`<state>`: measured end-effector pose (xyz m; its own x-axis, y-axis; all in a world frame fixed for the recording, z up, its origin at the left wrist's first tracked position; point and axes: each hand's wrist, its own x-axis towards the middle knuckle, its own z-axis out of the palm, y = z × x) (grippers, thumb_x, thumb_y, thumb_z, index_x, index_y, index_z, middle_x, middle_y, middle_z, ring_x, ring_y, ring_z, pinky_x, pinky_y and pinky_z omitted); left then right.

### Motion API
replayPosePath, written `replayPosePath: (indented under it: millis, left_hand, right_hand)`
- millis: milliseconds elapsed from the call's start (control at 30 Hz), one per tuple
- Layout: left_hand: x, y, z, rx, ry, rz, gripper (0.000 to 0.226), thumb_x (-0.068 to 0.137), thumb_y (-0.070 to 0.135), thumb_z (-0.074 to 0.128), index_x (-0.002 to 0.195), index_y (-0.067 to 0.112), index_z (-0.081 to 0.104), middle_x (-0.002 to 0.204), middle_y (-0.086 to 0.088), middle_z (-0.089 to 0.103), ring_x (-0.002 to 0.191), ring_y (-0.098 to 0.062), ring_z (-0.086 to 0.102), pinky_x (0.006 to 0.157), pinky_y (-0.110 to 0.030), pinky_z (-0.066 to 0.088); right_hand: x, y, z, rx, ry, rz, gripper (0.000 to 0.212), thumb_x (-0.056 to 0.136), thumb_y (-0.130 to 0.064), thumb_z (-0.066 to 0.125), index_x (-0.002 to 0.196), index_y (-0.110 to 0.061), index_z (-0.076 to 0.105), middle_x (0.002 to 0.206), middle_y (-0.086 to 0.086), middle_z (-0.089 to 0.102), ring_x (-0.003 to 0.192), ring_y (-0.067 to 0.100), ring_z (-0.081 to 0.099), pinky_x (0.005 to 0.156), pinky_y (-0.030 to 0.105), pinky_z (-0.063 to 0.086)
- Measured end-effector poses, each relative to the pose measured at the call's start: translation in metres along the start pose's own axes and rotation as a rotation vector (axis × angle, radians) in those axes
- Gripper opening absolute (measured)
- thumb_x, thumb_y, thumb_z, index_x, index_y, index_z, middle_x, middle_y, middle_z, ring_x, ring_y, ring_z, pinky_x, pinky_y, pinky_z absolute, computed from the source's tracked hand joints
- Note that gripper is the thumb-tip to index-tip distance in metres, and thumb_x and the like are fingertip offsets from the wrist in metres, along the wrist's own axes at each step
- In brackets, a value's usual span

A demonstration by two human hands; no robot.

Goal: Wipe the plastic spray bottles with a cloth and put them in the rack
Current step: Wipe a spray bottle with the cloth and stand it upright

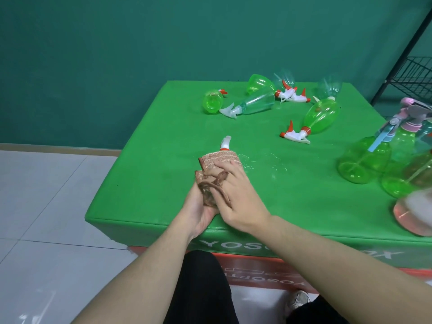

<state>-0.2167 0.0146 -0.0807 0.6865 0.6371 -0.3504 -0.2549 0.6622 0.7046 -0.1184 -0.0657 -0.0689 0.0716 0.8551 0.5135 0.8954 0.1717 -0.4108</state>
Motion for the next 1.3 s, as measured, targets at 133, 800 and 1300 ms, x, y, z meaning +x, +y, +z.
replayPosePath:
  millis: [133, 800, 1300]
  left_hand:
    - [-0.003, 0.000, -0.003, -0.010, 0.056, 0.003, 0.033, 0.108, 0.022, 0.041, 0.109, 0.002, 0.068, 0.095, -0.018, 0.071, 0.081, -0.023, 0.070, 0.071, -0.033, 0.062]
    - [-0.002, 0.004, -0.006, -0.043, -0.035, -0.033, 0.044, 0.104, 0.045, 0.042, 0.123, 0.016, 0.070, 0.128, -0.014, 0.070, 0.112, -0.033, 0.067, 0.099, -0.058, 0.051]
    - [-0.006, 0.003, -0.001, -0.143, 0.028, -0.036, 0.053, 0.109, 0.042, 0.036, 0.124, -0.001, 0.065, 0.122, -0.023, 0.070, 0.104, -0.029, 0.073, 0.086, -0.037, 0.062]
  right_hand:
    - [-0.011, 0.000, 0.002, -0.073, -0.015, -0.195, 0.039, 0.100, -0.027, 0.044, 0.126, -0.013, 0.069, 0.131, 0.003, 0.065, 0.139, 0.028, 0.045, 0.125, 0.050, 0.016]
    - [0.050, 0.005, -0.007, -0.061, -0.119, 0.283, 0.054, 0.105, -0.045, 0.025, 0.144, -0.024, 0.055, 0.165, 0.003, 0.029, 0.156, 0.020, 0.014, 0.128, 0.044, 0.011]
    - [-0.004, -0.012, 0.005, -0.147, -0.111, 0.027, 0.049, 0.103, -0.037, 0.032, 0.144, -0.022, 0.055, 0.155, 0.005, 0.043, 0.152, 0.028, 0.021, 0.126, 0.048, 0.012]
